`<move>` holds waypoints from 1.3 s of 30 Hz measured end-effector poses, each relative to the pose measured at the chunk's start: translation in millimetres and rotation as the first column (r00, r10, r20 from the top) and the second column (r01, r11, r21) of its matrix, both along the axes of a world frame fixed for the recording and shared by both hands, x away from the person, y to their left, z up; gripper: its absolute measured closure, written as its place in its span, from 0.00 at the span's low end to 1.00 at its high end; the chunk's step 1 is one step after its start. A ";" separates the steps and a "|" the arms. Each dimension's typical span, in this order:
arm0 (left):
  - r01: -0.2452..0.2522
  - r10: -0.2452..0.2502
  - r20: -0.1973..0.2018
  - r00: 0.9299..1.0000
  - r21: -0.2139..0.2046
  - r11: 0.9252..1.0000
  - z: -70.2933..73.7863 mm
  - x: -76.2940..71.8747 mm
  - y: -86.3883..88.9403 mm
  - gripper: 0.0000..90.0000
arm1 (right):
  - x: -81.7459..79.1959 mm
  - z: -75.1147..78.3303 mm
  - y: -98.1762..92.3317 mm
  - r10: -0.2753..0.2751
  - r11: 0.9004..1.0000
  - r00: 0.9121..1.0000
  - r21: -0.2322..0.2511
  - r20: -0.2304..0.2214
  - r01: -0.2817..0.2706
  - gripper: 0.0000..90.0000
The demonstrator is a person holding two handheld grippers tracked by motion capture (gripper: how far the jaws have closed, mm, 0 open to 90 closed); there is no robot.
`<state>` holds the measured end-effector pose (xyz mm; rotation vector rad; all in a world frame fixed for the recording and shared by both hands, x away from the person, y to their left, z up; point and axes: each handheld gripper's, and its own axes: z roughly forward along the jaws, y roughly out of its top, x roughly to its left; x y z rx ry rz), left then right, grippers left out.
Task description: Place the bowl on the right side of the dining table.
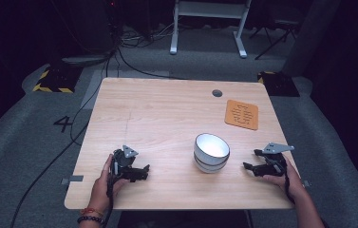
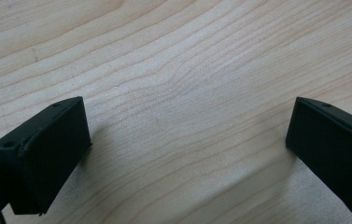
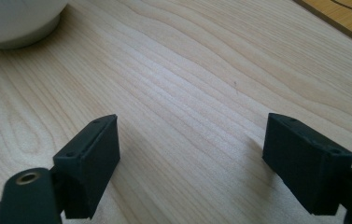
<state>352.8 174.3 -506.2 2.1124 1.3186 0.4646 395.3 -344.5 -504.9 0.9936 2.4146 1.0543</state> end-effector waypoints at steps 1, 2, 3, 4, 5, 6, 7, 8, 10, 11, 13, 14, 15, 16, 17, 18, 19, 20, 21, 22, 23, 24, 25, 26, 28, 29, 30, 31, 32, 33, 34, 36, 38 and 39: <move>-0.001 0.001 -0.001 1.000 0.001 1.000 0.1 -0.2 -0.1 0.00 | 0.1 0.0 0.0 0.000 1.000 1.000 0.000 0.001 0.000 0.21; 0.000 0.000 0.000 1.000 0.002 1.000 0.1 0.0 0.1 0.00 | 0.1 0.0 0.0 0.000 1.000 1.000 0.000 0.000 0.000 0.21; 0.000 0.000 0.000 1.000 0.002 1.000 0.1 0.0 0.1 0.00 | 0.1 0.0 0.0 0.000 1.000 1.000 0.000 0.000 0.000 0.21; 0.001 -0.001 -0.003 1.000 0.000 1.000 0.1 -0.1 0.0 0.00 | 0.1 0.0 -0.1 0.001 1.000 1.000 0.000 0.000 -0.001 0.21; -0.001 0.001 0.001 1.000 0.004 1.000 0.1 -0.1 0.1 0.00 | 0.2 0.0 -0.1 0.001 1.000 1.000 0.000 0.000 -0.001 0.21; 0.000 0.000 0.001 1.000 0.003 1.000 0.1 0.0 0.1 0.00 | 0.1 0.0 -0.1 0.000 1.000 1.000 0.000 -0.001 0.000 0.21; 0.000 0.000 0.001 1.000 0.003 1.000 0.1 0.0 0.1 0.00 | 0.1 0.0 -0.1 0.000 1.000 1.000 0.000 -0.001 0.000 0.21; 0.000 0.000 0.001 1.000 0.003 1.000 0.1 0.0 0.1 0.00 | 1.0 0.4 -0.3 0.011 1.000 1.000 -0.004 -0.005 -0.011 0.21; -0.001 0.001 0.001 1.000 0.002 1.000 0.1 0.0 0.0 0.00 | 2.0 0.8 -0.8 0.021 1.000 1.000 -0.006 -0.005 -0.021 0.21; 0.000 0.000 0.001 1.000 0.000 1.000 0.0 0.0 0.0 0.00 | 2.5 1.2 -1.1 0.026 1.000 1.000 -0.009 -0.010 -0.026 0.21; 0.000 0.000 -0.001 1.000 0.001 1.000 0.2 0.0 0.1 0.00 | 2.6 1.5 -1.2 0.021 1.000 1.000 -0.008 -0.013 -0.021 0.21; -0.001 0.001 0.001 1.000 0.001 1.000 0.0 0.0 0.0 0.00 | 2.3 2.0 -1.2 0.015 1.000 1.000 -0.006 -0.020 -0.015 0.21; -0.001 0.001 0.001 1.000 0.001 1.000 0.0 0.0 0.0 0.00 | 2.3 2.0 -1.2 0.015 1.000 1.000 -0.006 -0.020 -0.015 0.21; -0.001 0.001 0.001 1.000 0.002 1.000 0.1 0.0 0.0 0.00 | 1.3 3.8 -0.8 0.026 1.000 0.999 0.004 -0.036 -0.025 0.22; -0.001 0.001 0.001 1.000 0.002 1.000 0.1 0.0 0.0 0.00 | 0.6 5.1 -0.7 0.041 0.999 0.999 0.012 -0.034 -0.041 0.22; -0.001 0.001 0.001 1.000 0.001 1.000 0.1 -0.1 0.0 0.00 | 0.6 5.1 -0.7 0.041 0.999 0.999 0.012 -0.034 -0.041 0.22; -0.001 0.001 0.000 1.000 0.000 1.000 0.1 0.0 0.0 0.00 | -1.8 10.0 1.7 0.043 0.999 0.999 0.020 -0.021 -0.042 0.22; -0.001 0.001 0.000 1.000 0.000 1.000 0.1 0.0 0.0 0.00 | -2.9 12.8 2.6 0.044 0.999 0.999 0.024 -0.017 -0.043 0.22; 0.001 -0.001 -0.002 1.000 0.000 1.000 0.2 0.0 0.1 0.00 | -2.9 12.8 2.6 0.044 0.999 0.999 0.024 -0.017 -0.043 0.22; -0.001 0.001 0.000 1.000 0.000 1.000 0.1 0.0 0.0 0.00 | -4.8 18.4 4.2 0.065 0.997 0.998 0.041 -0.006 -0.065 0.22; 0.000 0.000 0.001 1.000 0.002 1.000 0.0 0.0 0.0 0.00 | -7.6 25.1 7.5 0.078 0.996 0.997 0.046 0.010 -0.079 0.22; 0.000 0.000 0.000 1.000 0.002 1.000 0.2 0.0 0.1 0.00 | -9.1 28.3 9.7 0.091 0.995 0.996 0.048 0.024 -0.092 0.22; 0.001 -0.001 0.000 1.000 0.002 1.000 0.1 0.0 0.1 0.00 | -11.0 31.7 12.2 0.098 0.994 0.995 0.054 0.026 -0.100 0.22; -0.001 0.001 0.001 1.000 0.003 1.000 0.1 0.0 0.0 0.00 | -11.8 34.5 14.1 0.112 0.992 0.993 0.052 0.035 -0.113 0.22; 0.000 0.000 0.001 1.000 0.003 1.000 0.1 0.0 0.1 0.00 | -14.4 39.4 18.7 0.122 0.991 0.992 0.046 0.044 -0.124 0.22; 0.000 0.000 0.000 1.000 0.002 1.000 0.1 0.0 0.1 0.00 | -15.6 42.5 21.2 0.137 0.988 0.990 0.061 0.045 -0.139 0.22; 0.001 -0.001 0.001 1.000 0.001 1.000 0.0 0.0 0.1 0.00 | -15.9 44.3 22.5 0.145 0.987 0.988 0.062 0.051 -0.148 0.23; -0.001 0.001 0.001 1.000 0.001 1.000 0.1 0.0 0.0 0.00 | -17.3 46.6 25.1 0.147 0.987 0.988 0.063 0.053 -0.150 0.23; 0.000 0.000 0.001 1.000 0.003 1.000 0.1 0.0 0.1 0.00 | -18.3 49.0 27.3 0.159 0.985 0.986 0.061 0.058 -0.162 0.23; -0.001 0.001 0.001 1.000 0.003 1.000 0.1 0.0 0.1 0.00 | -19.4 51.2 29.5 0.170 0.983 0.984 0.065 0.059 -0.174 0.23; 0.000 0.000 0.000 1.000 0.001 1.000 0.1 0.0 0.0 0.00 | -20.6 53.8 32.4 0.179 0.981 0.982 0.063 0.067 -0.183 0.23; 0.001 -0.001 0.000 1.000 0.002 1.000 0.1 0.0 0.1 0.00 | -22.1 57.7 36.4 0.191 0.978 0.979 0.066 0.077 -0.197 0.23; -0.001 0.001 0.001 1.000 0.000 1.000 0.1 0.0 0.0 0.00 | -22.7 61.1 41.0 0.211 0.974 0.974 0.067 0.080 -0.216 0.24; -0.001 0.001 0.001 1.000 0.000 1.000 0.1 0.0 0.0 0.00 | -23.1 61.7 42.3 0.214 0.973 0.974 0.068 0.077 -0.219 0.24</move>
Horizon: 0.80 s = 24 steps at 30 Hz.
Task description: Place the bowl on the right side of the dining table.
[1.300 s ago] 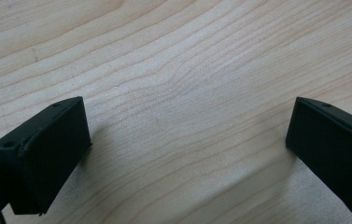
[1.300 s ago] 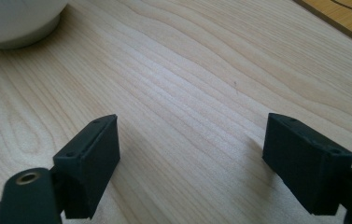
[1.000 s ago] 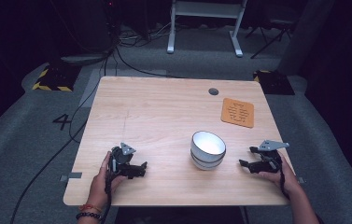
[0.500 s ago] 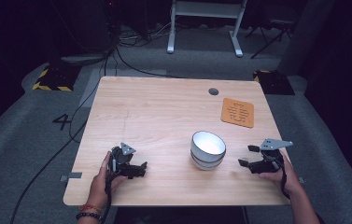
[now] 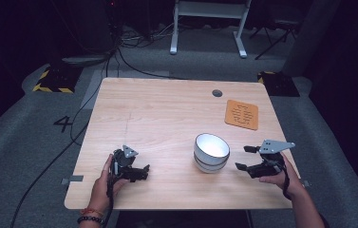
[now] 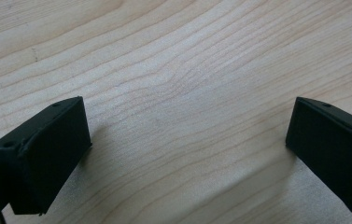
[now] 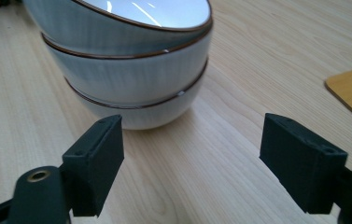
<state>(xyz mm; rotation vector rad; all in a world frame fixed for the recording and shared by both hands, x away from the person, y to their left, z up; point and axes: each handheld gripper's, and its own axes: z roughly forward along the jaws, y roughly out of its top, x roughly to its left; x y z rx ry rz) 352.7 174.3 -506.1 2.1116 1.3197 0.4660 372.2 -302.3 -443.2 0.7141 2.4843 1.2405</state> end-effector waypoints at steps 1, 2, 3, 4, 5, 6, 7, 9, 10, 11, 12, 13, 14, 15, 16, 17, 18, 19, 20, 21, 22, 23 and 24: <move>0.000 0.000 0.000 1.000 0.001 1.000 0.0 0.0 0.0 0.00 | -0.4 1.6 2.7 0.013 1.000 1.000 -0.005 0.004 -0.013 0.24; 0.002 -0.002 -0.001 1.000 0.002 1.000 0.1 0.0 0.2 0.00 | -1.0 3.0 4.8 0.018 1.000 1.000 -0.004 0.004 -0.018 0.24; -0.001 0.001 0.000 1.000 -0.001 1.000 0.0 0.0 -0.1 0.00 | -1.7 4.4 6.7 0.023 1.000 1.000 -0.004 0.005 -0.023 0.25; 0.000 0.000 0.000 1.000 0.001 1.000 0.0 0.0 0.0 0.00 | -2.3 5.8 7.7 0.022 1.000 1.000 -0.006 0.005 -0.022 0.25; 0.000 0.000 0.000 1.000 0.000 1.000 0.0 0.0 0.0 0.00 | -2.1 7.1 8.8 0.033 0.999 0.999 -0.006 0.016 -0.033 0.25; 0.000 0.000 0.000 1.000 0.001 1.000 0.0 0.0 0.0 0.00 | -3.2 9.0 9.9 0.034 0.999 0.999 -0.003 0.012 -0.034 0.25; 0.000 0.000 0.000 1.000 0.000 1.000 0.0 0.0 0.0 0.00 | -3.6 11.5 11.3 0.043 0.999 0.999 0.000 0.013 -0.043 0.25; 0.000 0.000 0.000 1.000 0.001 1.000 0.0 0.0 0.0 0.00 | -4.5 15.3 13.9 0.050 0.999 0.999 0.001 0.019 -0.050 0.25; 0.002 -0.002 -0.001 1.000 0.002 1.000 0.1 0.0 0.1 0.00 | -5.0 17.2 14.9 0.056 0.998 0.998 0.001 0.023 -0.056 0.25; 0.001 -0.001 0.000 1.000 0.002 1.000 0.0 0.0 0.1 0.00 | -5.0 18.5 15.9 0.065 0.998 0.998 0.006 0.026 -0.065 0.25; 0.001 -0.001 0.000 1.000 0.001 1.000 0.0 0.0 0.0 0.00 | -5.9 20.9 17.8 0.069 0.998 0.997 0.010 0.026 -0.069 0.25; 0.002 -0.002 -0.001 1.000 0.001 1.000 0.0 0.0 0.1 0.00 | -6.0 22.6 19.1 0.076 0.997 0.997 0.005 0.030 -0.076 0.25; 0.002 -0.002 -0.001 1.000 0.001 1.000 0.0 0.0 0.1 0.00 | -6.3 24.3 20.9 0.082 0.996 0.996 0.012 0.029 -0.083 0.25; 0.001 -0.001 0.001 1.000 -0.001 1.000 -0.1 0.1 -0.1 0.00 | -5.9 25.8 22.3 0.095 0.995 0.995 0.015 0.038 -0.096 0.25; -0.001 0.001 0.000 1.000 0.001 1.000 0.0 0.0 0.0 0.00 | -6.4 27.2 23.5 0.094 0.995 0.995 0.010 0.037 -0.095 0.25; 0.001 -0.001 0.000 1.000 0.002 1.000 0.0 0.0 0.1 0.00 | -7.2 29.0 25.3 0.098 0.995 0.995 0.004 0.034 -0.099 0.25; 0.000 0.000 0.000 1.000 0.001 1.000 0.0 0.0 0.0 0.00 | -7.3 31.0 27.3 0.107 0.994 0.993 0.000 0.041 -0.107 0.25; 0.001 -0.001 0.000 1.000 0.002 1.000 0.0 0.0 0.1 0.00 | -7.4 32.0 28.8 0.115 0.993 0.992 0.007 0.043 -0.116 0.25; 0.001 -0.001 0.000 1.000 0.002 1.000 0.0 0.0 0.1 0.00 | -8.3 34.1 31.1 0.124 0.992 0.991 0.003 0.042 -0.124 0.24; 0.001 -0.001 0.001 1.000 -0.001 1.000 -0.1 0.0 0.0 0.00 | -8.5 35.8 32.9 0.132 0.991 0.990 0.000 0.046 -0.133 0.24; 0.001 -0.001 0.000 1.000 0.000 1.000 0.0 0.0 0.0 0.00 | -8.8 36.7 34.4 0.135 0.991 0.990 0.005 0.046 -0.136 0.24; 0.001 -0.001 -0.001 1.000 0.000 1.000 0.0 0.0 0.1 0.00 | -9.0 38.4 35.9 0.141 0.990 0.989 -0.002 0.046 -0.141 0.24; 0.001 -0.001 0.000 1.000 0.002 1.000 0.0 0.0 0.1 0.00 | -9.3 39.1 38.1 0.144 0.989 0.988 0.007 0.046 -0.145 0.24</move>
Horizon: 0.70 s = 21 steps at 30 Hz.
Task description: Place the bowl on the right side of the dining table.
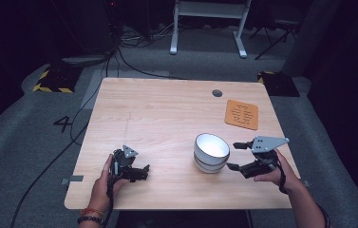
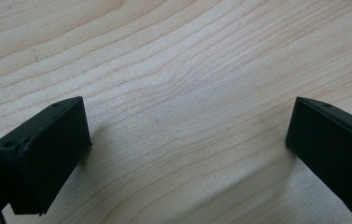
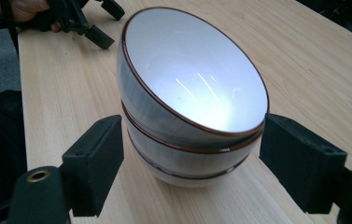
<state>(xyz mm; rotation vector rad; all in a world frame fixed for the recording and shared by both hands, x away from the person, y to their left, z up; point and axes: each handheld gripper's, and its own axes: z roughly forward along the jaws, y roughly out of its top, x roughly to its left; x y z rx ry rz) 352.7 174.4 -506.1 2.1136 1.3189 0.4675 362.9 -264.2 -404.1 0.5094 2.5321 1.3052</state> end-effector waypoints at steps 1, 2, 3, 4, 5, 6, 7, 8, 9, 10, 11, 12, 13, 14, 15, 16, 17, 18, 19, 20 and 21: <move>-0.001 0.001 0.000 1.000 -0.001 1.000 0.0 0.0 -0.1 0.00 | -0.2 1.9 2.0 0.006 1.000 1.000 -0.008 0.003 -0.006 0.24; 0.001 -0.001 -0.001 1.000 0.000 1.000 0.1 0.0 0.1 0.00 | 0.4 2.1 3.4 0.013 1.000 1.000 -0.003 0.009 -0.013 0.24; -0.001 0.001 0.000 1.000 -0.001 1.000 0.0 0.0 -0.1 0.00 | 0.4 3.0 5.1 0.018 1.000 1.000 -0.006 0.010 -0.018 0.25; 0.001 -0.001 -0.001 1.000 0.000 1.000 0.0 0.0 0.1 0.00 | 0.2 3.9 6.8 0.024 1.000 1.000 -0.012 0.008 -0.023 0.25; 0.002 -0.002 -0.001 1.000 -0.001 1.000 0.0 0.1 0.1 0.00 | 0.1 4.2 9.3 0.030 1.000 1.000 -0.011 0.003 -0.030 0.25; 0.001 -0.001 -0.001 1.000 0.000 1.000 0.1 0.0 0.1 0.00 | 0.4 4.1 10.8 0.031 0.999 0.999 -0.016 0.008 -0.031 0.25; 0.001 -0.001 -0.001 1.000 0.000 1.000 0.0 0.0 0.1 0.00 | -0.2 4.2 13.8 0.034 0.999 0.999 -0.018 -0.001 -0.034 0.25; 0.001 -0.001 -0.001 1.000 0.000 1.000 0.0 0.0 0.0 0.00 | 0.1 4.2 15.1 0.041 0.999 0.999 -0.025 0.003 -0.041 0.25; 0.000 0.000 0.000 1.000 -0.002 1.000 0.0 0.0 0.0 0.00 | 0.3 4.2 17.6 0.048 0.998 0.999 -0.027 0.000 -0.048 0.25; 0.001 -0.001 -0.001 1.000 -0.001 1.000 -0.1 0.0 0.0 0.00 | 0.6 4.2 19.1 0.051 0.998 0.999 -0.027 0.002 -0.051 0.25; 0.001 -0.001 -0.001 1.000 0.000 1.000 0.1 0.0 0.1 0.00 | 1.3 4.2 21.4 0.060 0.998 0.998 -0.023 0.000 -0.060 0.25; 0.003 -0.003 -0.001 1.000 -0.001 1.000 0.1 0.1 0.1 0.00 | 1.5 4.4 22.7 0.062 0.998 0.998 -0.023 -0.002 -0.062 0.25; 0.001 -0.001 -0.001 1.000 0.000 1.000 0.1 0.0 0.1 0.00 | 2.2 4.8 24.7 0.066 0.998 0.998 -0.023 -0.002 -0.066 0.25; 0.000 0.000 0.000 1.000 0.000 1.000 0.0 0.0 0.0 0.00 | 2.7 5.2 26.2 0.072 0.997 0.997 -0.024 -0.004 -0.072 0.26; 0.000 0.000 -0.001 1.000 -0.002 1.000 0.0 0.0 0.0 0.00 | 2.8 5.6 27.4 0.074 0.997 0.997 -0.026 -0.005 -0.074 0.26; 0.000 0.000 0.000 1.000 0.000 1.000 0.0 0.0 0.0 0.00 | 2.9 5.8 29.2 0.075 0.997 0.997 -0.022 -0.006 -0.075 0.26; 0.001 -0.001 -0.001 1.000 -0.001 1.000 0.1 0.0 0.0 0.00 | 3.0 6.3 30.6 0.078 0.997 0.997 -0.029 -0.006 -0.078 0.26; 0.001 -0.001 -0.001 1.000 -0.001 1.000 0.1 0.0 0.0 0.00 | 3.0 6.3 30.6 0.078 0.997 0.997 -0.029 -0.006 -0.078 0.26; 0.001 -0.001 -0.001 1.000 -0.001 1.000 0.0 0.0 0.1 0.00 | 4.0 6.5 34.6 0.094 0.995 0.996 -0.026 -0.009 -0.094 0.26; 0.001 -0.001 -0.001 1.000 -0.001 1.000 0.0 0.0 0.1 0.00 | 4.0 6.5 34.6 0.094 0.995 0.996 -0.026 -0.009 -0.094 0.26; 0.001 -0.001 -0.001 1.000 -0.001 1.000 0.0 0.0 0.0 0.00 | 4.5 6.0 38.6 0.101 0.994 0.995 -0.028 -0.014 -0.102 0.26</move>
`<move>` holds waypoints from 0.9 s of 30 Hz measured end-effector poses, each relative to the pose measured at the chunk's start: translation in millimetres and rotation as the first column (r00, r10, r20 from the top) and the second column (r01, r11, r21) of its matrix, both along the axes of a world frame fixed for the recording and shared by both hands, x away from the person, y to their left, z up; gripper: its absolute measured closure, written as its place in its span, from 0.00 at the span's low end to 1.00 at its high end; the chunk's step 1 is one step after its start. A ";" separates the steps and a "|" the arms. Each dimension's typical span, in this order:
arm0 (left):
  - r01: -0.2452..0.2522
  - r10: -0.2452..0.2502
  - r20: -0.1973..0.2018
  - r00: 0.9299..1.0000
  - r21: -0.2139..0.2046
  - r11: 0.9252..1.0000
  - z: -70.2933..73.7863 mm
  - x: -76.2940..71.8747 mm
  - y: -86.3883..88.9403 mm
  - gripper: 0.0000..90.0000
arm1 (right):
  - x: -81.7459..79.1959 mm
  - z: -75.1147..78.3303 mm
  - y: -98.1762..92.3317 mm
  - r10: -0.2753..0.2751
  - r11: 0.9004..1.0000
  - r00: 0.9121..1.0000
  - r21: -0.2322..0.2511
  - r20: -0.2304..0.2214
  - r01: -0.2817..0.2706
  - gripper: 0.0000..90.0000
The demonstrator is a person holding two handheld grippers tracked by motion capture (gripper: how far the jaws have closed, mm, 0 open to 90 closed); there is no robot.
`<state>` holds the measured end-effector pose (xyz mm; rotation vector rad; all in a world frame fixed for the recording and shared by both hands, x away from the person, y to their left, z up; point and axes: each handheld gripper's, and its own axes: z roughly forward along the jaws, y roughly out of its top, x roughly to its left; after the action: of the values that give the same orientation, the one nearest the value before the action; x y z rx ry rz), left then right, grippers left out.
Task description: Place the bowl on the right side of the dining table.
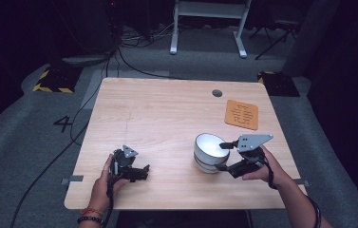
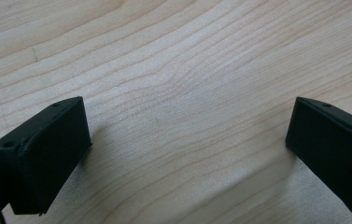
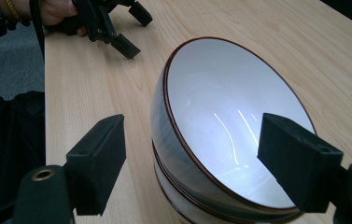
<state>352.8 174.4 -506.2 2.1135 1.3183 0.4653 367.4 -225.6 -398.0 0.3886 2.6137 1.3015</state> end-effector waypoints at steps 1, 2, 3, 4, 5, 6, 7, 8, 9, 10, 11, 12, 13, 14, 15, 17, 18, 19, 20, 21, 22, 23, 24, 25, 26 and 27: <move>-0.001 0.001 0.001 1.000 0.001 1.000 0.0 0.0 0.0 0.00 | 0.0 -0.3 1.6 0.000 1.000 1.000 -0.004 -0.001 0.000 0.26; 0.000 0.000 0.000 1.000 0.001 1.000 0.1 0.0 0.0 0.00 | 0.4 -0.4 3.6 0.004 1.000 1.000 -0.007 -0.002 -0.004 0.27; 0.001 -0.001 0.001 1.000 0.000 1.000 -0.1 0.1 0.0 0.00 | 1.4 -1.0 6.0 0.013 1.000 1.000 -0.006 -0.006 -0.013 0.27; 0.000 0.000 0.000 1.000 0.000 1.000 0.1 0.0 0.0 0.00 | 1.6 -1.3 8.0 0.013 1.000 1.000 -0.009 -0.010 -0.013 0.27; -0.001 0.001 0.001 1.000 0.000 1.000 0.0 -0.1 -0.1 0.00 | 2.2 -1.5 9.4 0.019 1.000 1.000 -0.009 -0.010 -0.019 0.27; 0.000 0.000 -0.002 1.000 -0.001 1.000 0.2 0.0 0.1 0.00 | 2.3 -1.8 11.8 0.020 1.000 1.000 -0.010 -0.015 -0.020 0.28; 0.000 0.000 0.000 1.000 0.000 1.000 0.0 0.0 0.0 0.00 | 2.8 -1.8 13.3 0.024 1.000 1.000 -0.014 -0.013 -0.025 0.28; -0.001 0.001 0.000 1.000 0.000 1.000 0.1 0.0 0.0 0.00 | 2.9 -2.0 14.9 0.026 1.000 0.999 -0.014 -0.020 -0.026 0.28; 0.001 -0.001 0.001 1.000 0.000 1.000 -0.1 0.1 0.0 0.00 | 3.4 -2.2 16.5 0.030 0.999 0.999 -0.015 -0.020 -0.031 0.28; 0.000 0.000 0.001 1.000 -0.001 1.000 0.0 0.0 0.0 0.00 | 3.7 -2.2 17.8 0.030 0.999 0.999 -0.020 -0.023 -0.031 0.29; 0.000 0.000 0.001 1.000 -0.001 1.000 0.0 0.0 0.0 0.00 | 3.7 -2.2 17.8 0.030 0.999 0.999 -0.020 -0.023 -0.031 0.29; -0.001 0.001 0.001 1.000 0.001 1.000 0.0 0.0 0.0 0.00 | 4.9 -3.1 20.6 0.038 0.999 0.999 -0.022 -0.027 -0.039 0.29; 0.000 0.000 0.000 1.000 0.000 1.000 0.0 0.0 0.0 0.00 | 5.1 -3.6 21.9 0.035 0.999 0.999 -0.024 -0.033 -0.036 0.30; 0.000 0.000 0.000 1.000 0.000 1.000 0.0 0.0 0.0 0.00 | 5.1 -3.6 21.9 0.035 0.999 0.999 -0.024 -0.033 -0.036 0.30; -0.001 0.001 0.002 1.000 -0.001 1.000 0.0 0.0 -0.1 0.00 | 6.6 -5.3 24.7 0.042 0.998 0.998 -0.034 -0.037 -0.043 0.31; 0.000 0.000 0.001 1.000 0.000 1.000 0.0 0.0 0.0 0.00 | 7.4 -6.4 27.1 0.044 0.998 0.998 -0.036 -0.048 -0.046 0.32; 0.000 0.000 0.000 1.000 0.000 1.000 0.1 0.0 0.0 0.00 | 7.8 -6.8 27.8 0.045 0.998 0.998 -0.035 -0.050 -0.047 0.34; 0.000 0.000 0.000 1.000 0.000 1.000 0.1 0.0 0.0 0.00 | 8.7 -7.0 28.7 0.055 0.998 0.997 -0.035 -0.057 -0.057 0.37; -0.001 0.001 0.000 1.000 -0.001 1.000 0.0 0.0 0.0 0.00 | 9.3 -7.2 29.3 0.054 0.998 0.997 -0.035 -0.062 -0.056 0.39; -0.001 0.001 0.000 1.000 -0.001 1.000 0.0 0.0 0.0 0.00 | 9.3 -7.2 29.3 0.054 0.998 0.997 -0.035 -0.062 -0.056 0.39; 0.000 0.000 0.001 1.000 -0.002 1.000 -0.1 0.0 -0.1 0.00 | 10.1 -7.7 30.1 0.053 0.998 0.996 -0.033 -0.066 -0.055 0.42; 0.000 0.000 0.000 1.000 -0.002 1.000 0.0 0.0 -0.1 0.00 | 12.3 -7.9 31.2 0.064 0.997 0.995 -0.048 -0.082 -0.068 0.51; 0.001 -0.001 0.001 1.000 0.000 1.000 -0.1 0.1 -0.1 0.00 | 13.2 -8.1 31.6 0.058 0.997 0.994 -0.052 -0.091 -0.063 0.55; 0.001 -0.001 0.001 1.000 0.000 1.000 -0.1 0.1 -0.1 0.00 | 13.2 -8.1 31.6 0.058 0.997 0.994 -0.052 -0.091 -0.063 0.55; -0.001 0.001 0.001 1.000 0.001 1.000 0.0 0.0 0.0 0.00 | 15.8 -7.8 31.1 0.076 0.996 0.989 -0.030 -0.125 -0.081 0.65; 0.000 0.000 0.000 1.000 0.001 1.000 0.0 0.0 0.0 0.00 | 16.8 -8.0 30.9 0.083 0.996 0.988 -0.027 -0.131 -0.088 0.69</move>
<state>352.8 174.3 -506.2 2.1138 1.3182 0.4664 384.2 -194.7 -406.0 0.3711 2.7843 1.2982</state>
